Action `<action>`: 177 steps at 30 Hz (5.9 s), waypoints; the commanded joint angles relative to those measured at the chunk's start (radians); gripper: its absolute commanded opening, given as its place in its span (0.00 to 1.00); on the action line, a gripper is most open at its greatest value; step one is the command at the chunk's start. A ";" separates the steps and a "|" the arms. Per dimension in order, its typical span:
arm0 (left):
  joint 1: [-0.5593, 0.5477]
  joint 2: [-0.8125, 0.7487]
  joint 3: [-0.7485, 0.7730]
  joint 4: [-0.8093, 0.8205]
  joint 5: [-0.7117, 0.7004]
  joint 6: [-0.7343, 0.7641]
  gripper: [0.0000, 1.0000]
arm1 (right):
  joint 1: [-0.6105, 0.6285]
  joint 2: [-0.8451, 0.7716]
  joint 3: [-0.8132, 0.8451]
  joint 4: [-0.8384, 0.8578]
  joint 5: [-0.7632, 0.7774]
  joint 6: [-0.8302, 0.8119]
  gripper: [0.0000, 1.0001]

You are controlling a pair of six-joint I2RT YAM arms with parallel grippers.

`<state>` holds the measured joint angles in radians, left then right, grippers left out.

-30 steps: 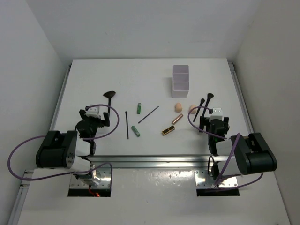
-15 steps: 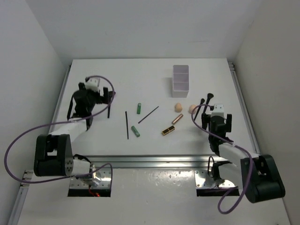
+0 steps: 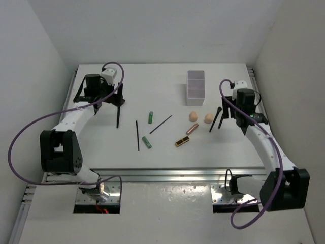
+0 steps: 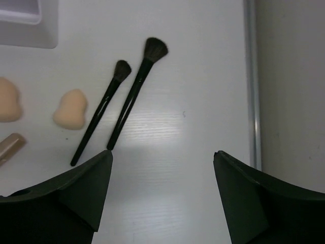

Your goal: Organize the makeup

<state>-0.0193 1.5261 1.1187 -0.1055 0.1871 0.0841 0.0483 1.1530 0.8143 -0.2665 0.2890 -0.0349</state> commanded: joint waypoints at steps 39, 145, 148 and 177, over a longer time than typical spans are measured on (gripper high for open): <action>-0.041 0.562 0.440 -0.456 -0.164 -0.136 0.00 | -0.001 0.206 0.134 -0.266 -0.148 0.138 0.76; -0.573 0.812 0.753 1.129 -0.077 -0.089 0.84 | -0.177 0.439 0.408 -0.485 -0.323 0.308 0.45; -0.535 0.686 0.672 1.014 -0.066 -0.138 0.84 | -0.173 0.508 0.448 -0.441 -0.329 0.339 0.45; -0.254 0.089 -0.010 0.348 0.026 0.002 0.54 | -0.169 0.901 0.707 -0.369 -0.274 0.355 0.39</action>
<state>-0.2787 1.6550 1.1278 0.2123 0.2127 0.0784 -0.1268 2.0418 1.4689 -0.6411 0.0227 0.3141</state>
